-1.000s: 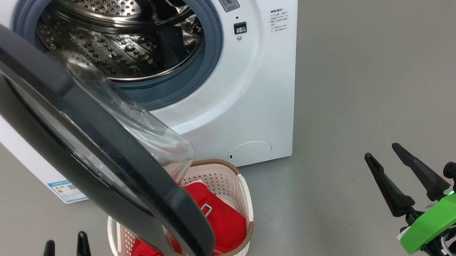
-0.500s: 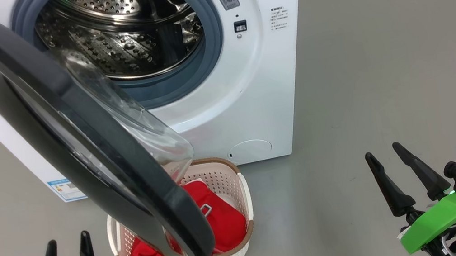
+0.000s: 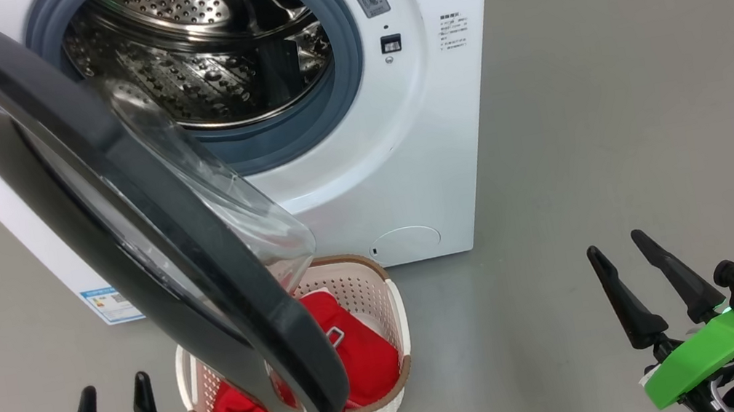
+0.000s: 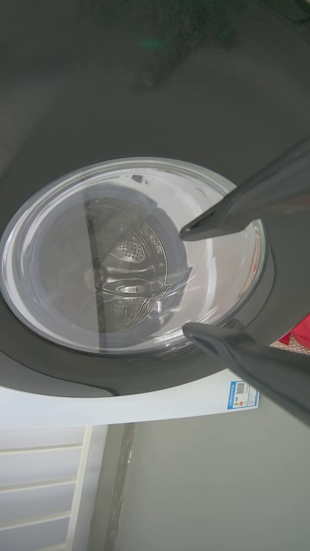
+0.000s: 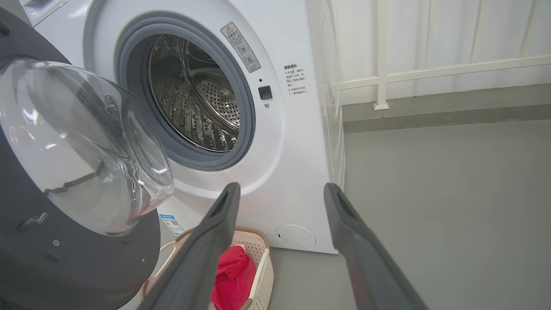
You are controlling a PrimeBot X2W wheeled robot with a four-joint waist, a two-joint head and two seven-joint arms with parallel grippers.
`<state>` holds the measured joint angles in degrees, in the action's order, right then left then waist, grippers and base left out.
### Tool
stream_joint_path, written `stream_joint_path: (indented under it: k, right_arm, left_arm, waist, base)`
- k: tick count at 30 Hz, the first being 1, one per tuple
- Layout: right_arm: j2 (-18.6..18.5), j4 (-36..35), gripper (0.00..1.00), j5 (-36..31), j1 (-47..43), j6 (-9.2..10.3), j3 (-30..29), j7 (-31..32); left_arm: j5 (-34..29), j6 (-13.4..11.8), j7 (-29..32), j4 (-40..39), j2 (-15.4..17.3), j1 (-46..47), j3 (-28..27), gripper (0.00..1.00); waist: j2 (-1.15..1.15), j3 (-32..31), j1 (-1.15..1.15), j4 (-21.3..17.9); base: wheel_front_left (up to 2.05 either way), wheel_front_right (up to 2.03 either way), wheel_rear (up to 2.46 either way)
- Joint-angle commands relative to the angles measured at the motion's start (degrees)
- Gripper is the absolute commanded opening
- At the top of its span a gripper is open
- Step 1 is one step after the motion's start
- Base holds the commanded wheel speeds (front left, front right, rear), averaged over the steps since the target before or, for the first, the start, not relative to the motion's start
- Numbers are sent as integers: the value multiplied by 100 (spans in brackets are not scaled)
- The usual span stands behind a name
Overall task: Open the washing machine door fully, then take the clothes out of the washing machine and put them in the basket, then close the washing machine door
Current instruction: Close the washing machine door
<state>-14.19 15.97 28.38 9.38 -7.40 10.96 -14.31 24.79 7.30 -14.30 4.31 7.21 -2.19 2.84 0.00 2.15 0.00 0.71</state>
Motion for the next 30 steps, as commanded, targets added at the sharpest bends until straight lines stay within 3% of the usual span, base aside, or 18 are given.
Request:
stream_joint_path:
  k: [1, 9, 10, 12, 13, 14, 15, 30]
  right_arm:
    - [-84, -135, 100, 16, 101, -9, 128, -69]
    - [-73, -172, 100, -36, 115, -9, 76, -69]
    - [-65, -176, 90, -42, 116, -9, 69, -69]
    - [-53, -186, 48, -49, 117, -9, 60, -69]
    - [-44, -196, 38, -46, 118, -9, 50, -69]
    - [-31, -204, 9, -37, 119, -9, 41, -69]
    - [-15, -220, 0, -31, 127, -9, 32, -69]
    - [191, -722, 0, 279, 412, -9, 199, -69]
  left_arm:
    - [-23, 18, -70, -112, 94, 117, -183, 100]
    - [16, 18, -70, -130, 97, 111, -180, 100]
    - [20, 18, -70, -128, 98, 109, -176, 100]
    - [25, 18, -70, -126, 100, 109, -168, 100]
    - [28, 18, -70, -127, 100, 110, -165, 100]
    - [32, 18, -70, -129, 100, 111, -162, 100]
    - [36, 18, -70, -132, 99, 113, -158, 100]
    - [88, 18, -70, -155, 44, 140, -68, 100]
  waist:
    - [0, -4, 0, 8]
    - [0, -2, 0, 32]
    - [0, -2, 0, 36]
    - [0, -4, 0, 50]
    - [0, -7, 0, 59]
    - [0, -7, 0, 71]
    - [0, -6, 0, 87]
    - [0, -32, 0, 686]
  base:
    - [0, 0, 0]
    - [0, 0, 0]
    - [0, 0, 0]
    - [0, 0, 0]
    - [0, 0, 0]
    - [0, 0, 0]
    - [0, 0, 0]
    - [0, 0, 0]
